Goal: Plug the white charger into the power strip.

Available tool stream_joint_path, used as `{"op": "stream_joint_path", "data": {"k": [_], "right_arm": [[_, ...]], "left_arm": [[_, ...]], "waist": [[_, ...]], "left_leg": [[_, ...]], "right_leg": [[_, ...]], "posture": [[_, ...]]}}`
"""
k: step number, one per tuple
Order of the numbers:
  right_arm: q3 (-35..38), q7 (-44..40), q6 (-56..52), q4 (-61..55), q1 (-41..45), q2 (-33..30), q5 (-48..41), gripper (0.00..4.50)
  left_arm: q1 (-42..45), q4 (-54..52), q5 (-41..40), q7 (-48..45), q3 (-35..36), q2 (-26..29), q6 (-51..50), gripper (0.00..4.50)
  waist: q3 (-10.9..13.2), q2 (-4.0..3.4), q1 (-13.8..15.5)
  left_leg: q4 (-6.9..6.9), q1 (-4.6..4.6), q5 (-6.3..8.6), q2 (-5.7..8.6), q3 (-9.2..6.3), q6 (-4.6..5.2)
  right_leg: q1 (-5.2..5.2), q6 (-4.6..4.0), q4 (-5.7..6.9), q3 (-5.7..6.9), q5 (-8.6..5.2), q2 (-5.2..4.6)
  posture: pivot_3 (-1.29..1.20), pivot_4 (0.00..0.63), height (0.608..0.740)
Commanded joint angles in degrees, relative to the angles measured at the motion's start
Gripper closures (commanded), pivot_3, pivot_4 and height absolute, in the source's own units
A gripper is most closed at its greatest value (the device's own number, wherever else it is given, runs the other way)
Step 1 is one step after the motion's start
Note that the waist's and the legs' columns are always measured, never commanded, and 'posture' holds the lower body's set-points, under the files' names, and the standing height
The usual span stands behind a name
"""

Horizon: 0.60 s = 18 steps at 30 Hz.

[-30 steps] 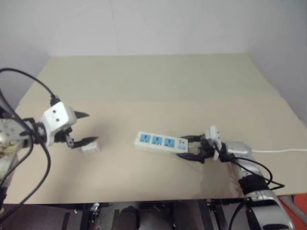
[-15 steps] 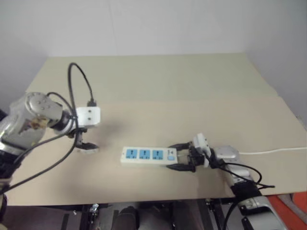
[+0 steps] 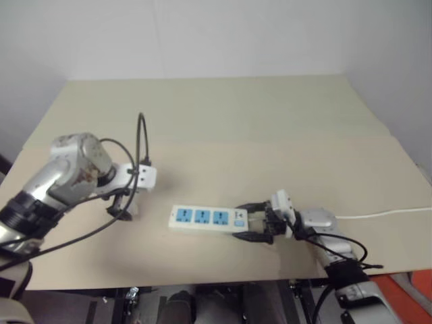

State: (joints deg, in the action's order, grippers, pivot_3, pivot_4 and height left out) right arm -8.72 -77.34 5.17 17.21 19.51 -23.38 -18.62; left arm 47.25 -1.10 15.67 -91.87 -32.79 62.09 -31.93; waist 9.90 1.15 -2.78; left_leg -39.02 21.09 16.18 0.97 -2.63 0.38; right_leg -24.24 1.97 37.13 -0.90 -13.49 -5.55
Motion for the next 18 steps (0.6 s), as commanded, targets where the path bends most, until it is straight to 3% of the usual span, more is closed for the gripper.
{"op": "stream_joint_path", "data": {"k": [1,18], "right_arm": [[-1.6,0.8,-0.7,-1.1,-1.1,0.5,1.1,1.09],[-2.2,2.4,-0.7,-2.4,-2.2,0.3,1.3,1.09]], "left_arm": [[1.6,1.0,2.7,-0.6,-0.2,-1.0,-1.1,0.00],[4.4,4.8,7.9,-0.6,-4.5,-5.3,-2.5,0.00]], "waist": [[0.0,0.01,0.0],[0.0,0.05,0.0]], "left_leg": [[-0.01,-0.01,0.00,0.00,-0.01,0.00],[-0.08,-0.03,0.00,-0.01,-0.18,0.00]], "right_leg": [[0.01,0.00,0.00,0.00,0.00,0.00],[0.00,0.00,0.01,-0.04,0.00,0.02]], "posture": [[0.00,0.150,0.740],[0.00,0.150,0.740]]}}
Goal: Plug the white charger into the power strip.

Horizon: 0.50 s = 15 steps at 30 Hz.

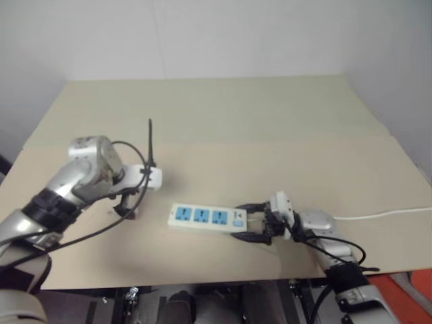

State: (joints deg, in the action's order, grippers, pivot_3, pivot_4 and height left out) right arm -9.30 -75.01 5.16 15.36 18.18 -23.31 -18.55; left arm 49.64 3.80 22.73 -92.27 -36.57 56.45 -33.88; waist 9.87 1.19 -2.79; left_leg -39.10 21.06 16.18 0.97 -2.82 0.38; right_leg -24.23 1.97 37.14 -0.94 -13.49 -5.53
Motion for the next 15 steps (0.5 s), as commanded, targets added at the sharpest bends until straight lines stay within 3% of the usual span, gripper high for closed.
{"op": "stream_joint_path", "data": {"k": [1,2,5,13,15], "right_arm": [[-1.6,0.2,-0.7,-0.6,-0.9,0.2,1.2,1.09],[-1.6,0.2,-0.7,-0.6,-0.9,0.1,1.2,1.09],[-1.7,0.4,-0.7,-0.8,-1.0,0.1,1.2,1.09],[-1.8,0.6,-0.7,-1.0,-1.1,0.2,1.2,1.09],[-1.9,0.6,-0.7,-0.9,-1.1,0.2,1.3,1.09]], "left_arm": [[2.1,-0.2,0.7,-0.2,-1.1,0.5,-0.7,0.00],[2.1,-0.3,0.7,-0.2,-1.6,0.7,-0.8,0.00],[1.9,-0.4,0.7,-0.2,-2.1,0.6,-1.1,0.63],[2.2,-0.1,1.2,-0.2,-3.4,0.7,-1.9,3.28],[2.2,0.2,1.3,-0.2,-3.3,0.5,-1.7,3.47]], "waist": [[0.0,0.00,0.0],[0.0,0.00,0.0],[0.0,0.01,0.0],[0.0,0.02,0.0],[0.0,0.02,0.0]], "left_leg": [[0.00,0.00,0.00,0.00,-0.01,0.00],[-0.01,0.00,0.00,0.00,-0.02,0.00],[-0.01,0.00,0.00,0.00,-0.02,0.00],[-0.01,0.00,0.00,0.00,-0.04,0.00],[-0.02,0.00,0.00,0.00,-0.05,0.00]], "right_leg": [[0.00,0.00,0.00,0.00,0.00,0.00],[0.00,0.00,0.00,-0.01,0.00,0.00],[0.00,0.00,0.01,-0.01,0.00,0.00],[0.00,0.00,0.02,-0.01,0.00,0.00],[0.00,0.00,0.02,-0.01,0.00,0.00]], "posture": [[0.00,0.150,0.740],[0.00,0.150,0.740],[0.00,0.150,0.740],[0.00,0.150,0.740],[0.00,0.150,0.740]]}}
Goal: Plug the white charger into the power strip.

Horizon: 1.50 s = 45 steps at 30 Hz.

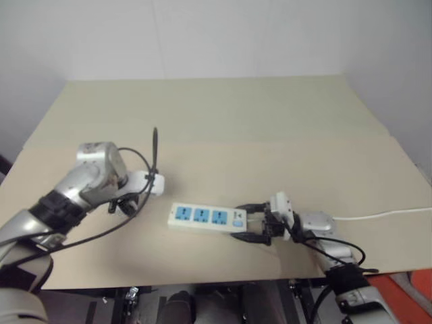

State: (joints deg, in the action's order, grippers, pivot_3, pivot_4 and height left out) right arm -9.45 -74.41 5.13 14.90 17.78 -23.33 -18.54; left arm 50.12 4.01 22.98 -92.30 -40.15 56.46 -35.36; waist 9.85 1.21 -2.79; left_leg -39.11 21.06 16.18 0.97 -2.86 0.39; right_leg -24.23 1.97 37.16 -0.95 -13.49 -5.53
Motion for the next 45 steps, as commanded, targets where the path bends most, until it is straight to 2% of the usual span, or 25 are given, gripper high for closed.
{"op": "stream_joint_path", "data": {"k": [1,6,11,14,16,18,20,22,25,27,34,40,45], "right_arm": [[-1.8,0.0,-0.7,-0.5,-0.7,0.2,1.3,1.09],[-1.8,-0.2,-1.1,-0.3,-0.5,0.1,1.1,1.09],[-1.6,-0.6,-1.2,-0.2,-0.5,-0.2,1.0,1.09],[-1.6,-0.8,-0.9,-0.1,-0.5,-0.3,1.0,1.09],[-1.6,-1.0,-0.7,-0.1,-0.4,-0.4,0.9,1.09],[-1.6,-1.6,-0.5,0.4,-0.1,-0.6,0.8,1.09],[-1.5,-2.5,0.3,1.4,0.5,-0.7,0.8,1.09],[-1.5,-3.3,1.3,2.5,1.3,-0.6,0.8,1.09],[-1.7,-4.1,2.9,4.8,2.6,-0.3,1.4,1.09],[-1.8,-4.2,4.0,6.1,3.2,-0.2,2.0,1.09],[-2.2,-4.5,5.5,7.9,3.5,-0.2,2.3,1.09],[-2.6,-4.3,5.8,7.8,3.2,0.0,2.8,1.09],[-2.6,-4.1,5.6,7.5,3.0,0.0,3.1,1.09]], "left_arm": [[1.7,0.0,1.0,-0.2,0.3,0.5,-0.2,3.47],[1.8,-0.8,-0.5,0.2,4.1,-0.4,0.7,3.47],[3.8,-2.1,-6.4,1.2,12.7,-0.9,-0.4,3.47],[3.5,-3.2,-18.8,4.2,26.7,-4.8,0.7,3.47],[1.9,-3.5,-24.2,6.3,32.9,-6.9,3.2,3.47],[-1.5,-3.7,-31.9,9.2,41.2,-11.7,6.0,3.47],[-5.7,-4.6,-37.0,12.4,46.3,-16.5,10.3,3.47],[-8.9,-5.4,-39.5,14.8,47.9,-19.8,13.7,3.47],[-12.1,-6.7,-46.8,17.3,49.3,-25.5,11.2,3.47],[-14.5,-5.4,-53.7,15.7,51.5,-29.1,10.6,3.47],[-18.6,-0.5,-54.5,13.1,45.8,-32.3,14.5,3.47],[-18.9,4.3,-54.7,12.0,42.5,-36.7,17.3,3.47],[-19.0,7.4,-52.9,9.8,38.6,-37.4,18.9,3.47]], "waist": [[0.0,0.00,0.0],[0.0,0.01,0.0],[0.0,0.05,0.0],[0.0,0.07,0.1],[0.0,0.07,0.0],[-0.1,0.03,0.0],[-0.1,0.03,0.0],[-0.1,0.04,0.1],[-0.2,0.10,0.3],[-0.2,0.12,0.2],[-0.2,0.12,0.2],[-0.3,0.13,0.2],[-0.3,0.14,0.2]], "left_leg": [[-0.01,0.00,0.00,0.00,0.00,0.00],[-0.01,0.00,0.00,0.00,0.00,0.00],[-0.03,0.02,0.00,-0.01,-0.05,0.00],[-0.04,0.02,0.01,-0.01,-0.07,0.01],[-0.08,0.03,0.01,-0.02,-0.09,0.01],[-0.09,-0.01,0.03,-0.02,-0.07,0.05],[-0.10,-0.05,0.04,-0.02,-0.07,0.07],[-0.14,-0.05,0.04,-0.02,-0.07,0.06],[-0.24,0.02,0.04,-0.01,-0.07,0.06],[-0.35,0.05,0.04,-0.01,-0.08,0.06],[-0.52,-0.06,0.04,-0.01,-0.06,0.07],[-0.62,-0.04,0.05,0.00,-0.04,0.07],[-0.62,-0.04,0.05,-0.01,-0.04,0.07]], "right_leg": [[0.00,0.00,0.00,0.00,0.00,0.00],[0.00,0.00,0.00,0.00,0.00,0.00],[-0.01,0.00,0.00,0.00,0.00,0.00],[0.00,0.00,0.00,0.00,0.00,-0.01],[-0.01,0.00,-0.01,0.01,0.00,-0.02],[0.00,0.00,-0.01,-0.03,0.00,-0.03],[0.00,-0.01,-0.01,-0.05,0.01,-0.04],[0.00,-0.03,0.00,-0.07,0.02,-0.05],[0.01,-0.03,-0.01,-0.07,0.06,-0.06],[0.01,-0.02,0.00,-0.06,0.09,-0.06],[0.16,-0.07,0.05,-0.12,0.16,-0.02],[0.19,-0.04,0.03,-0.13,0.23,-0.01],[0.19,-0.04,0.02,-0.14,0.24,0.00]], "posture": [[0.00,0.150,0.740],[0.00,0.150,0.740],[0.00,0.150,0.740],[0.00,0.150,0.740],[0.00,0.150,0.740],[0.00,0.150,0.740],[0.00,0.150,0.740],[0.00,0.150,0.740],[0.00,0.150,0.740],[0.00,0.150,0.740],[0.00,0.150,0.740],[0.00,0.150,0.740],[0.00,0.150,0.740]]}}
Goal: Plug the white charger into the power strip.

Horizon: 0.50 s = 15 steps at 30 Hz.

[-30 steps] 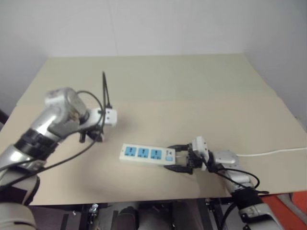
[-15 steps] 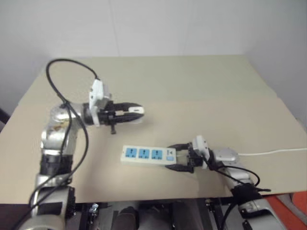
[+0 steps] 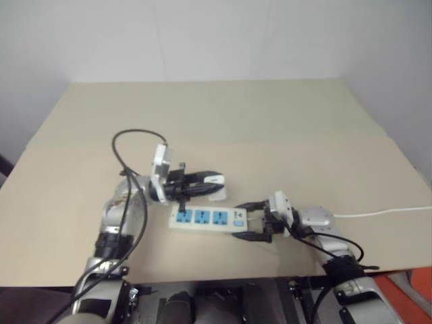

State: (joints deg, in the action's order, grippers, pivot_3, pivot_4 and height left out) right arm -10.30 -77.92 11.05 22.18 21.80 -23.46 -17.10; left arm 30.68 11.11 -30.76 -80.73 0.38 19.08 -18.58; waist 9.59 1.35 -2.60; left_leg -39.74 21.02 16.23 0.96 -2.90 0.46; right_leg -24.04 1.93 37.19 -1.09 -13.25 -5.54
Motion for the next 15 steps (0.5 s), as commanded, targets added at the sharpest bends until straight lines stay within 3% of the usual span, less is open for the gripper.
{"op": "stream_joint_path", "data": {"k": [1,15], "right_arm": [[-1.8,-0.6,-0.4,0.2,-1.0,0.1,1.7,1.09],[-2.1,0.1,-0.5,0.5,-0.6,0.7,2.1,1.09]], "left_arm": [[0.4,0.6,1.3,-2.1,-2.7,0.1,2.6,3.47],[1.0,5.0,5.3,-5.2,-7.7,2.0,5.8,3.47]], "waist": [[0.0,0.00,0.0],[0.0,0.00,-0.1]], "left_leg": [[0.00,0.00,0.00,0.00,0.00,0.00],[0.00,-0.02,0.00,-0.01,0.00,0.00]], "right_leg": [[0.00,0.00,0.00,0.00,0.00,0.00],[0.00,-0.01,0.00,-0.01,0.01,0.04]], "posture": [[0.00,0.150,0.740],[0.00,0.150,0.740]]}}
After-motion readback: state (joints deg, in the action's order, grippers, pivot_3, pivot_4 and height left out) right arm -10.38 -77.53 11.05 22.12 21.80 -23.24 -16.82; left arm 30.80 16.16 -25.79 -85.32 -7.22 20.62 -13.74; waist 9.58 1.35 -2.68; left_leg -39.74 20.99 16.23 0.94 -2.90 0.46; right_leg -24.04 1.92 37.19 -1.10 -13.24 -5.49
